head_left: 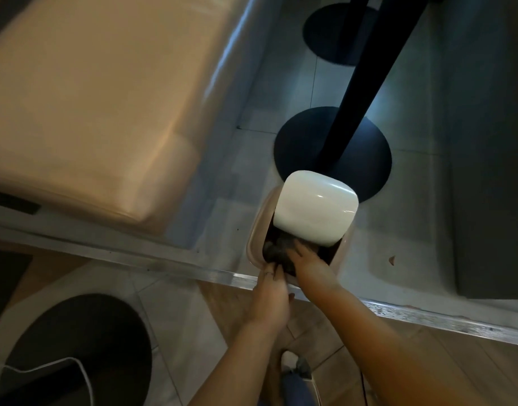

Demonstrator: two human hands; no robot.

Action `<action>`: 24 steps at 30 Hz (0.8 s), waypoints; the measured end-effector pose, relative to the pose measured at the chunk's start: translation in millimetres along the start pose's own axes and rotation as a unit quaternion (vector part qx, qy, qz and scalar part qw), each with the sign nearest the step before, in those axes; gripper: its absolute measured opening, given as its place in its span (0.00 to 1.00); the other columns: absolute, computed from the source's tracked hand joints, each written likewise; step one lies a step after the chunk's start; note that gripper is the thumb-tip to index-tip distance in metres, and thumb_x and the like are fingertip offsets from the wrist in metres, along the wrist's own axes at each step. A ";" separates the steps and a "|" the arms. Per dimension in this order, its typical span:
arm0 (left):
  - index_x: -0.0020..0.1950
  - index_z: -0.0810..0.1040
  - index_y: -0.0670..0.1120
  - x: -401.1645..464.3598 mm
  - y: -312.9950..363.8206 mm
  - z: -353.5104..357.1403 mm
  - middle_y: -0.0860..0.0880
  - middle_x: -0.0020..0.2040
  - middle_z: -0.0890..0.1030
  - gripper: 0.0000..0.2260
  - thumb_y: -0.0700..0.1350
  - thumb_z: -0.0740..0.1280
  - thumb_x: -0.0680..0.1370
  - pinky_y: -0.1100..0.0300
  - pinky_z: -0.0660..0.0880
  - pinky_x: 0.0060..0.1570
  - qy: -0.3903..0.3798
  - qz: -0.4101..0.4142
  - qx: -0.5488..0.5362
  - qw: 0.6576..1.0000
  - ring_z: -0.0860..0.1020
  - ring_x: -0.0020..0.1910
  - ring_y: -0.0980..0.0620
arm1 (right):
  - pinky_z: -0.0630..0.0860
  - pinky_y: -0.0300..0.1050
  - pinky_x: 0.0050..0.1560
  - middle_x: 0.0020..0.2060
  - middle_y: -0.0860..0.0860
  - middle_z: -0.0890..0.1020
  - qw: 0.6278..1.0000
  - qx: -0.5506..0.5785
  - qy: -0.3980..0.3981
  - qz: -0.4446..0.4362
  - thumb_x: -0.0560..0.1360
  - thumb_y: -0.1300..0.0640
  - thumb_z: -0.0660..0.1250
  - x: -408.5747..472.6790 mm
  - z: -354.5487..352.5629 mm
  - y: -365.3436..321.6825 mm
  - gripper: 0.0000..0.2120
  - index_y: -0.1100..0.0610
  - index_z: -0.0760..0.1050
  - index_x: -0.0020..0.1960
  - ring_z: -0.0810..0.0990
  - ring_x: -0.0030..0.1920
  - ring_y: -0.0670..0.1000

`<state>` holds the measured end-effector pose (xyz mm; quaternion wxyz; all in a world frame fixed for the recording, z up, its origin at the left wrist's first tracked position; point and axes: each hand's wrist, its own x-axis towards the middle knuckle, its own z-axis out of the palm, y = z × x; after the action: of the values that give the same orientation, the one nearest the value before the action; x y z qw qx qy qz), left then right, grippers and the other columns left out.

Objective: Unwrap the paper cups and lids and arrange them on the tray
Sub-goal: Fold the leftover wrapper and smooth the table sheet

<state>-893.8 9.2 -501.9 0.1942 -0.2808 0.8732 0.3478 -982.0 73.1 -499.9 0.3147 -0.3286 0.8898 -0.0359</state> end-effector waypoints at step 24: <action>0.59 0.78 0.44 -294.2 68.5 -267.2 0.47 0.57 0.76 0.18 0.48 0.57 0.74 0.63 0.68 0.58 0.264 0.038 -0.062 0.962 0.75 0.57 0.51 | 0.67 0.22 0.49 0.45 0.48 0.81 0.877 0.236 0.225 -0.352 0.71 0.69 0.67 -216.0 -224.5 -190.5 0.12 0.57 0.81 0.49 0.76 0.48 0.43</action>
<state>-749.5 -36.6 -128.1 -0.0746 -0.3405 0.8803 0.3219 -879.5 23.3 -153.0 0.1407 -0.5193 0.7273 -0.4261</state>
